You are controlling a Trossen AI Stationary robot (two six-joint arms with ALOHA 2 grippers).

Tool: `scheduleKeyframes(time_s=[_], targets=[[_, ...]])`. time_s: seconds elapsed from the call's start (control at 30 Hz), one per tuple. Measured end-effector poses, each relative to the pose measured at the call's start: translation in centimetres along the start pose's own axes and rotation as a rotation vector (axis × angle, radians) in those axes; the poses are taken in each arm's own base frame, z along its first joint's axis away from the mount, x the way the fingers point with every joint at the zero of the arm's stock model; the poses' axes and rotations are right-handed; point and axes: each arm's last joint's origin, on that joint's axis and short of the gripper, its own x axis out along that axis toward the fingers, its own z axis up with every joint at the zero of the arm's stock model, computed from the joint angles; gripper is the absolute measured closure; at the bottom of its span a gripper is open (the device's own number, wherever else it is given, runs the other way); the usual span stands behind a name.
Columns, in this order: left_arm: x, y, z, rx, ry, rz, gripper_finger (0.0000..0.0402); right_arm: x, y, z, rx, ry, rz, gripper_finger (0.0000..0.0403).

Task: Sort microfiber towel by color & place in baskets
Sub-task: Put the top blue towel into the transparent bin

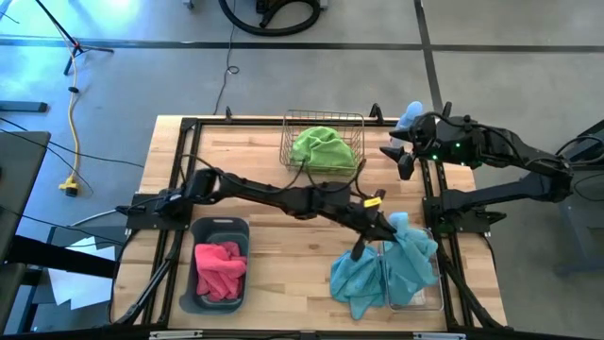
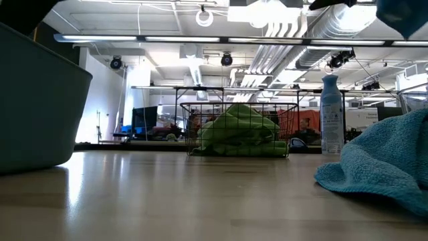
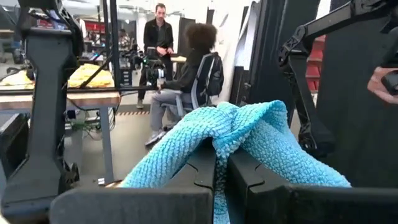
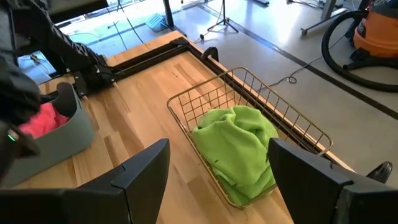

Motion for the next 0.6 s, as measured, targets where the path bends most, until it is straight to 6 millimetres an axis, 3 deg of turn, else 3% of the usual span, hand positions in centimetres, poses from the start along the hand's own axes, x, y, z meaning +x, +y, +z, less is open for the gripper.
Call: scheduleKeyframes(time_s=[0.33,0.6], targets=[[2.1,0.7,-6.7,-0.057,0.085,-0.003,0.0401,0.1,-0.1,0.0,0.093,-0.005,-0.044,0.0135],[3.5,-0.6,-11.0,-0.057,0.055,-0.057,0.0401,0.7,-0.1,0.0,0.193,-0.023,-0.129,0.0135]])
